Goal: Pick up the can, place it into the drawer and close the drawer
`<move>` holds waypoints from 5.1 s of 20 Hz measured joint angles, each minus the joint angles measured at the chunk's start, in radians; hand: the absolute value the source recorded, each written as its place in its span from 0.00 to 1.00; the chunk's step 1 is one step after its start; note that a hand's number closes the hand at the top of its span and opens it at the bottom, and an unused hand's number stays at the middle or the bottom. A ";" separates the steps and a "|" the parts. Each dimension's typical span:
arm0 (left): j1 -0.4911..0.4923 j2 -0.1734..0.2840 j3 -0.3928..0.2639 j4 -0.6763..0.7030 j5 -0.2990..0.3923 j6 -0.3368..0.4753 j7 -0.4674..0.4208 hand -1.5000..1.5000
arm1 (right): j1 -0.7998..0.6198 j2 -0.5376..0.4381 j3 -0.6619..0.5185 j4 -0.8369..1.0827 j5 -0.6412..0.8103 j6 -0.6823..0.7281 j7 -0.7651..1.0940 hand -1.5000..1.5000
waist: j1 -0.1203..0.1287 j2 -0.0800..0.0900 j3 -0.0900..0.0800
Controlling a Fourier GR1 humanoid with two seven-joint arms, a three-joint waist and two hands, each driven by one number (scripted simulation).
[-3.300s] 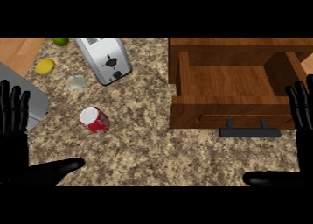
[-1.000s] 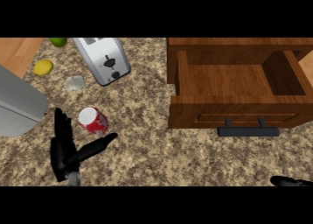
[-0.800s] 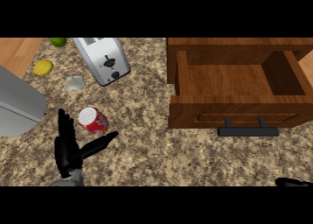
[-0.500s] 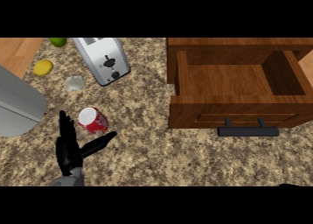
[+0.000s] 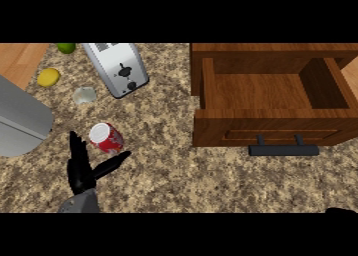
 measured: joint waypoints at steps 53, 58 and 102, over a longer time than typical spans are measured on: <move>-0.602 -0.004 -0.132 0.153 -0.074 -0.340 0.205 1.00 | -0.042 0.007 -0.038 -0.023 0.061 -0.007 0.017 0.00 | 0.011 -0.007 0.001; -0.639 -0.014 -0.169 -0.033 -0.069 -0.293 0.400 1.00 | -0.021 0.007 -0.050 -0.039 0.047 0.004 0.012 0.00 | 0.010 -0.007 0.001; -1.422 -0.023 -0.454 0.493 0.183 0.144 0.617 0.00 | -0.181 -0.050 -0.015 -0.028 0.049 -0.018 0.114 0.00 | -0.096 0.024 0.004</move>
